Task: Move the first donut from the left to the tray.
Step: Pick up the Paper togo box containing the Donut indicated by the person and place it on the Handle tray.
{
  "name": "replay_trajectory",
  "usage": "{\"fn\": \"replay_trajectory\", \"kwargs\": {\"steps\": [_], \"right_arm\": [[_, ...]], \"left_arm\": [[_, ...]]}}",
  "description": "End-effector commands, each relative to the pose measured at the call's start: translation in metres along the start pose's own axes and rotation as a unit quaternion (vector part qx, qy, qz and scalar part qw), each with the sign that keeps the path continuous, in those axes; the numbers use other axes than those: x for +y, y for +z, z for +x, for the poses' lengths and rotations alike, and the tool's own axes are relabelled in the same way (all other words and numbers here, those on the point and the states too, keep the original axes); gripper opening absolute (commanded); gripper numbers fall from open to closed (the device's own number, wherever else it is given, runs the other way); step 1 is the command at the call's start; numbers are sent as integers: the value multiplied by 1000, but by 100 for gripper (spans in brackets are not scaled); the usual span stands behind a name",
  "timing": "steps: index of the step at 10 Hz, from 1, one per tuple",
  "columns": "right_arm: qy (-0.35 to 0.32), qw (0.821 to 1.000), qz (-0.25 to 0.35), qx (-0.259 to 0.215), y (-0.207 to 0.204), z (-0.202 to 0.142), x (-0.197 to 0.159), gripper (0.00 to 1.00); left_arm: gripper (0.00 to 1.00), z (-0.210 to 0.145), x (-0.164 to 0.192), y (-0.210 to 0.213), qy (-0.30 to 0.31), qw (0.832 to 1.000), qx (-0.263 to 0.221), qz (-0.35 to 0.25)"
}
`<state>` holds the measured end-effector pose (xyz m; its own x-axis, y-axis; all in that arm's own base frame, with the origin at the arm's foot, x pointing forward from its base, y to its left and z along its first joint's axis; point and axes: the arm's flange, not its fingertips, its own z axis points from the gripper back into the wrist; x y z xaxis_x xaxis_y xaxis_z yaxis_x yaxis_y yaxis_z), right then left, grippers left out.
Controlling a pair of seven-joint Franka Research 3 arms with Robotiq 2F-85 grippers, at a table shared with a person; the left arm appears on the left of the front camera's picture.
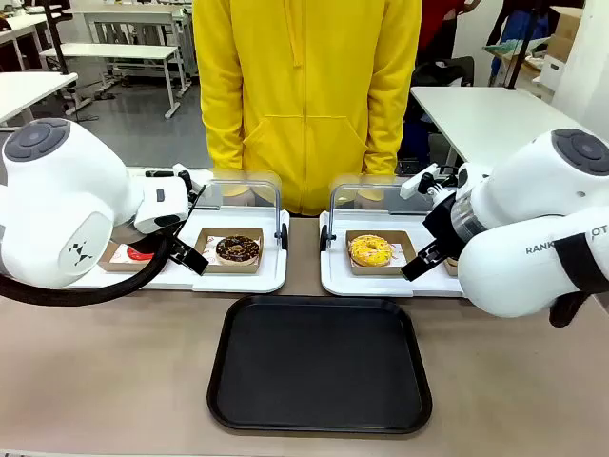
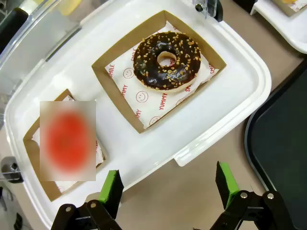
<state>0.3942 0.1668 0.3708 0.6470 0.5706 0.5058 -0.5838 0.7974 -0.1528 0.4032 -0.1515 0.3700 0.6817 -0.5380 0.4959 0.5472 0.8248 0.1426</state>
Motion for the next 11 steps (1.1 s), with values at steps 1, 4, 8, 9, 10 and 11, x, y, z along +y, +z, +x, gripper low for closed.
{"fn": "replay_trajectory", "kwargs": {"steps": [1,4,8,9,10,11], "right_arm": [[0,1000,0,0,0,0,0,100],[0,1000,0,0,0,0,0,100],[0,1000,0,0,0,0,0,100],[0,1000,0,0,0,0,0,100],[0,1000,0,0,0,0,0,100],[5,1000,-12,-15,23,24,-6,100]], "left_arm": [[100,0,0,0,0,1000,0,0],[100,0,0,0,0,1000,0,0],[100,0,0,0,0,1000,0,0],[100,0,0,0,0,1000,0,0],[100,0,0,0,0,1000,0,0],[100,13,9,21,-2,1000,-18,-10]]}}
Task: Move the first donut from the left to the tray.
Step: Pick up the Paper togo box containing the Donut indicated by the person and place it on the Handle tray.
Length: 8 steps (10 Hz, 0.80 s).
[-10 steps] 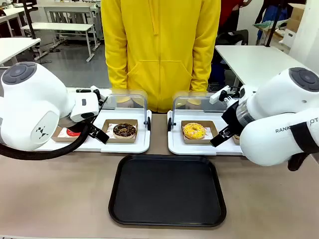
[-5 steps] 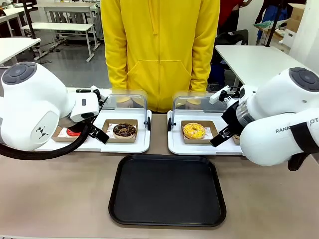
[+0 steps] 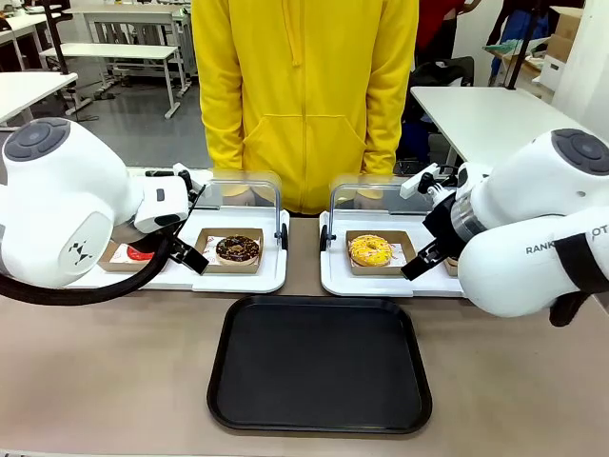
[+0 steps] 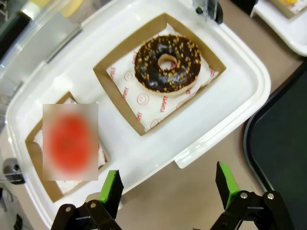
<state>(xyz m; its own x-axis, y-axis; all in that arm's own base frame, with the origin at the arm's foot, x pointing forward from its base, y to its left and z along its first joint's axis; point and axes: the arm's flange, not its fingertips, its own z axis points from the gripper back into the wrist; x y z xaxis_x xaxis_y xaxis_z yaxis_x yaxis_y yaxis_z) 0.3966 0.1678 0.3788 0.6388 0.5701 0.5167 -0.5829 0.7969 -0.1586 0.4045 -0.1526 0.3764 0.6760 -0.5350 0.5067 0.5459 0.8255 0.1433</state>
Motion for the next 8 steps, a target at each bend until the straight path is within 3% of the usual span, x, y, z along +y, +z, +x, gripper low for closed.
{"fn": "replay_trajectory", "kwargs": {"steps": [1,4,6,8], "right_arm": [[-7,1000,-3,-20,46,38,-15,100],[-19,995,70,-63,131,66,-68,100],[8,985,143,-99,185,34,-137,100],[18,974,178,-138,205,-11,-206,100]], "left_arm": [[100,24,22,43,0,1000,-18,-24],[100,50,88,125,1,994,-41,-97],[100,34,141,156,-13,984,-78,-160],[100,-3,190,165,-41,970,-121,-206]]}}
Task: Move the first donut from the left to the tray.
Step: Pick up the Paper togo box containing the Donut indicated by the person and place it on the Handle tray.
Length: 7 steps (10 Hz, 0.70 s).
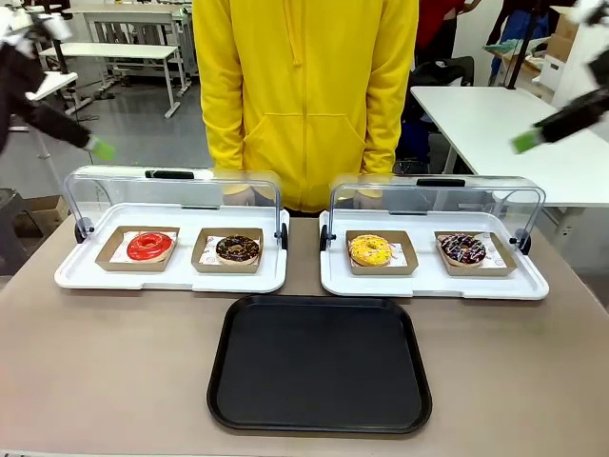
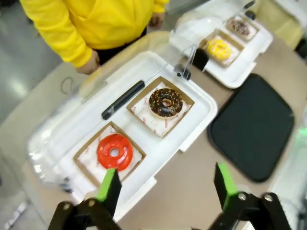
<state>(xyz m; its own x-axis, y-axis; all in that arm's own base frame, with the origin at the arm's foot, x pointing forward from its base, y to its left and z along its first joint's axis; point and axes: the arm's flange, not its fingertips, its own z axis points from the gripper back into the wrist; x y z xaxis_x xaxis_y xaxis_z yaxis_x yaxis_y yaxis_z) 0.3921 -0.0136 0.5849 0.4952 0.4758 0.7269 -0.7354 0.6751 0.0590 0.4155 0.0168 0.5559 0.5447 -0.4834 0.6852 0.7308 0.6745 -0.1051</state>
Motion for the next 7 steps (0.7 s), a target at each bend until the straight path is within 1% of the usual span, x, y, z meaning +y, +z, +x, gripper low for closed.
{"fn": "replay_trajectory", "kwargs": {"steps": [1,2,3,4,5,6,7], "right_arm": [[7,999,43,-20,22,-33,-58,100],[12,997,58,-50,35,-57,-77,100],[35,995,77,-61,39,-74,-85,100],[38,993,84,-69,35,-87,-87,100],[45,991,93,-83,33,-97,-91,100],[30,991,95,-92,34,-103,-97,100],[23,992,91,-87,32,-107,-98,100]], "left_arm": [[100,-33,39,4,-32,998,-30,-50],[100,-54,54,13,-45,995,-69,-62],[100,-73,65,19,-82,990,-92,-71],[100,-94,73,27,-92,987,-115,-67],[100,-106,79,33,-107,985,-123,-63],[100,-110,85,37,-108,985,-123,-55],[100,-121,86,41,-99,985,-133,-47]]}}
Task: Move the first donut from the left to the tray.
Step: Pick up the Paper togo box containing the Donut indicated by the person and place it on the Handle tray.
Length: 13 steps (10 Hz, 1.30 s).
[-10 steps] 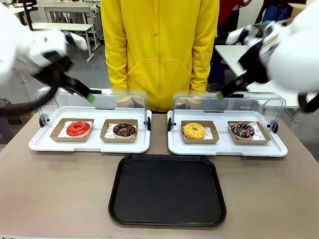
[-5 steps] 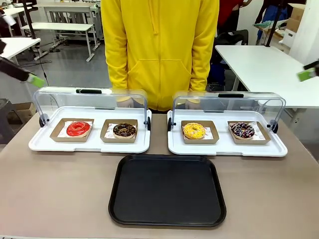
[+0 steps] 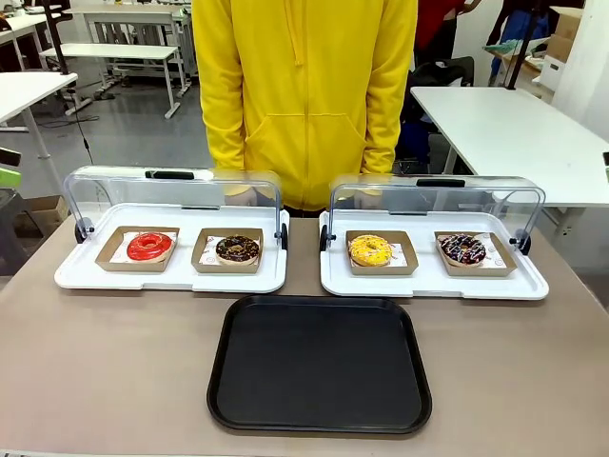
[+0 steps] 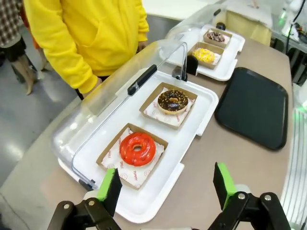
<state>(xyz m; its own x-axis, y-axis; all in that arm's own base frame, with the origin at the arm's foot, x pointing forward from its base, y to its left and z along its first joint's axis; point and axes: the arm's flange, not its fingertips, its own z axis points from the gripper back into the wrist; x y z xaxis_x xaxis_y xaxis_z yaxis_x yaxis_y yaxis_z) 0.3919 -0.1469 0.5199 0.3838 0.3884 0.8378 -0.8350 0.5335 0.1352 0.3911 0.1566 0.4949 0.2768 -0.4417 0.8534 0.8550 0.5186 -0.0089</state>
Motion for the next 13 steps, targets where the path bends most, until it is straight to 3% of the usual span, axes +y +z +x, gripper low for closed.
{"fn": "replay_trajectory", "kwargs": {"steps": [1,13], "right_arm": [[0,1000,2,-4,2,-1,-3,100],[-27,1000,4,2,-3,-11,-4,100]], "left_arm": [[100,-5,0,1,-5,1000,-11,6],[100,-9,1,6,9,1000,-3,11]]}}
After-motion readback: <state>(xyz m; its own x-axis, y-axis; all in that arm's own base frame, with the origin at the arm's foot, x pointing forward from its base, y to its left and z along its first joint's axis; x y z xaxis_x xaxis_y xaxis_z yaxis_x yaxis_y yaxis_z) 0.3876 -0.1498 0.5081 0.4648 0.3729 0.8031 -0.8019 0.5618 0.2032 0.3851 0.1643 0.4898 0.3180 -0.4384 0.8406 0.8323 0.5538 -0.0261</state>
